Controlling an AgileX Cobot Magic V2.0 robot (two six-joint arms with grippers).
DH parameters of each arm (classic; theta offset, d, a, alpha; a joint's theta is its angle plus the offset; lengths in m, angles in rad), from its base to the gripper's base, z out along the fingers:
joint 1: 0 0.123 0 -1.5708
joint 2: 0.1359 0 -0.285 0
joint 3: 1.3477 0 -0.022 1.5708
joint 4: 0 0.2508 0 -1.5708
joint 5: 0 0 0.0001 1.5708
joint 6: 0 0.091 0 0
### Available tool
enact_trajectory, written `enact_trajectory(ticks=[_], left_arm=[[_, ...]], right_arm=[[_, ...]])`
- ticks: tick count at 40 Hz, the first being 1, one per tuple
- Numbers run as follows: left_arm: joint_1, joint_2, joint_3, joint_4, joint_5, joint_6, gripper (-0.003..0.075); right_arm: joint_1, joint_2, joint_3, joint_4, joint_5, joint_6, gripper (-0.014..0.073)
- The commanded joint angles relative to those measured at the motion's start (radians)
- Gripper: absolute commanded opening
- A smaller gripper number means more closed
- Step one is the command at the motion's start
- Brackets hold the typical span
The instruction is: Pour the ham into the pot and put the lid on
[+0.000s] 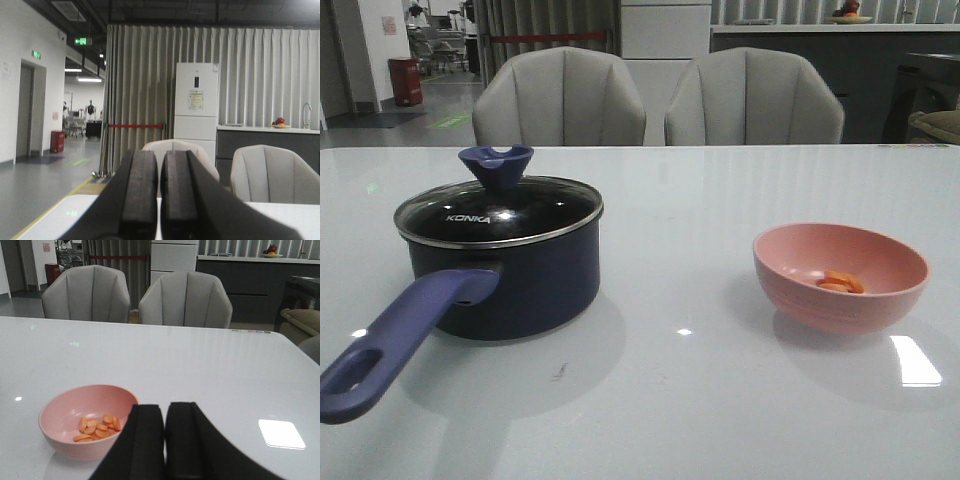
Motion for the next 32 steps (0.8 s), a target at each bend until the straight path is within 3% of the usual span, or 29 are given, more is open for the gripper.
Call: enact_trajectory(ticks=[1,12,32], left_arm=[[0.001,0.030,-0.142,-0.015,0.075,-0.004,0.0133],[0.001,0.230,-0.349,-0.015,0.458,-0.004,0.0133],[0.001,0.363,-0.338,-0.022,0.452,-0.004,0.0135]], right_arm=[[-0.003,-0.019,-0.005,-0.015,-0.085,0.001,0.0182],[-0.003,-0.019,-0.005,-0.015,-0.085,0.001,0.0182],[-0.003,-0.019,-0.005,-0.015,-0.085,0.001,0.0182]])
